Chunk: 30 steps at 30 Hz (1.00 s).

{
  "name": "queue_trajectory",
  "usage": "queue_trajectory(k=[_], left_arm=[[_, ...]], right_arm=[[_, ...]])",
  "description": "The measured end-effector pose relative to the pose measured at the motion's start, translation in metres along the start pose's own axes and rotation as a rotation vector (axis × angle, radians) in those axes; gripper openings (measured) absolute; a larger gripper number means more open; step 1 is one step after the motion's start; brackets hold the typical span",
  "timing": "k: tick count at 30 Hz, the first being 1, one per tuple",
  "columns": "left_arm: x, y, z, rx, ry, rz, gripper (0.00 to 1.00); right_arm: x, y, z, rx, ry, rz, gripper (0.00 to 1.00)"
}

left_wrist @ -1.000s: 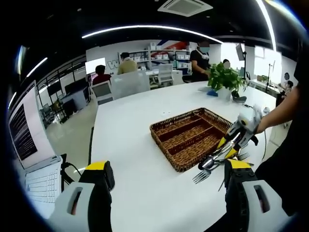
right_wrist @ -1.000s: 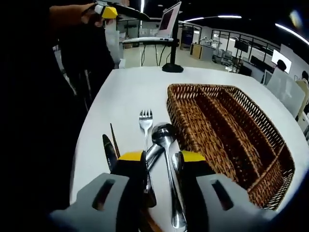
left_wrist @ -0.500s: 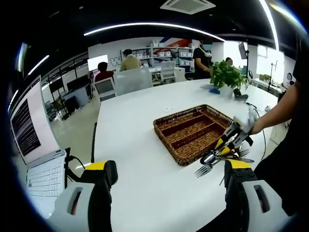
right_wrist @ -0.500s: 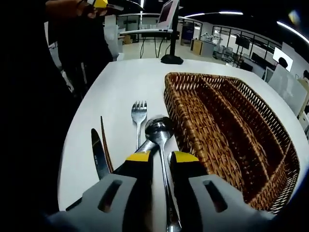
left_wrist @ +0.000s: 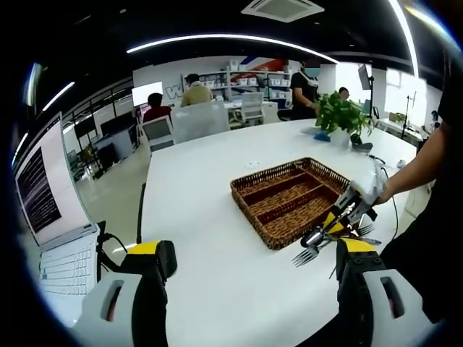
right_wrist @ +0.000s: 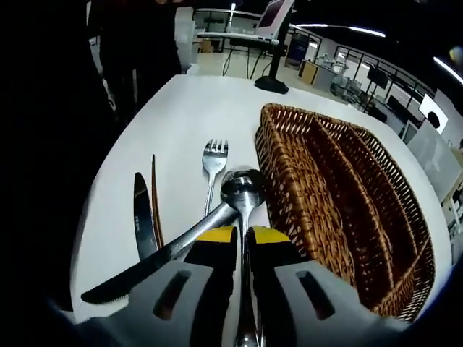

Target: Arrange the knives, forks, and spoons in their matching storage slots by inserting each utensil handle-first until every utensil is classified and aligned in the correct compartment

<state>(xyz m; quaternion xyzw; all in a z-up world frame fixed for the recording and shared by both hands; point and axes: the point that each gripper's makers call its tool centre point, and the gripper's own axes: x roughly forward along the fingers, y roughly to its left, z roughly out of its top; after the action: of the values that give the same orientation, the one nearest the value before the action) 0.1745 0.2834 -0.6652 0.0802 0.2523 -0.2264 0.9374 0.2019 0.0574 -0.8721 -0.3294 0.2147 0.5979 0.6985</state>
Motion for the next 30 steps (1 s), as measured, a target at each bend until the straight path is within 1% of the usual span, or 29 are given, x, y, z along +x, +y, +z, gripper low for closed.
queue_trajectory(k=[2, 3, 7, 8, 11, 12, 15, 16, 17, 21, 23, 30], left_arm=[[0.000, 0.000, 0.000, 0.001, 0.001, 0.000, 1.00], [0.000, -0.001, 0.000, 0.003, 0.002, 0.000, 1.00], [-0.002, -0.003, -0.001, 0.003, 0.003, 0.002, 1.00], [-0.004, -0.003, -0.002, 0.002, 0.004, 0.003, 1.00], [-0.007, -0.001, -0.002, -0.001, 0.003, 0.008, 1.00], [-0.008, 0.000, -0.002, -0.003, 0.002, 0.011, 1.00], [-0.009, 0.001, -0.002, -0.004, 0.000, 0.015, 1.00], [-0.010, 0.000, -0.001, -0.004, -0.001, 0.015, 1.00], [-0.010, 0.000, -0.001, -0.004, -0.003, 0.016, 1.00], [-0.010, 0.001, 0.001, -0.006, -0.010, 0.020, 1.00], [-0.009, -0.001, 0.001, -0.005, -0.011, 0.018, 1.00], [-0.005, -0.004, 0.004, -0.006, -0.025, 0.012, 1.00]], right_arm=[[0.001, -0.001, 0.001, -0.001, -0.005, 0.004, 0.06], [0.002, -0.002, 0.003, 0.017, -0.015, 0.006, 0.06], [0.005, 0.002, 0.006, -0.009, -0.015, 0.022, 0.04], [0.005, 0.002, 0.007, 0.004, -0.017, 0.026, 0.03], [0.004, 0.003, 0.008, 0.008, -0.031, 0.033, 0.03], [0.004, 0.003, 0.007, 0.032, -0.029, 0.038, 0.02], [0.004, 0.003, 0.008, 0.022, -0.026, 0.040, 0.02], [0.003, 0.003, 0.009, -0.011, -0.022, 0.039, 0.02], [0.003, 0.004, 0.008, -0.005, -0.016, 0.040, 0.01], [-0.003, 0.001, 0.010, -0.003, -0.008, 0.032, 0.01], [-0.006, 0.000, 0.011, -0.018, -0.002, 0.028, 0.01], [-0.021, -0.003, 0.022, -0.001, 0.000, 0.028, 0.01]])
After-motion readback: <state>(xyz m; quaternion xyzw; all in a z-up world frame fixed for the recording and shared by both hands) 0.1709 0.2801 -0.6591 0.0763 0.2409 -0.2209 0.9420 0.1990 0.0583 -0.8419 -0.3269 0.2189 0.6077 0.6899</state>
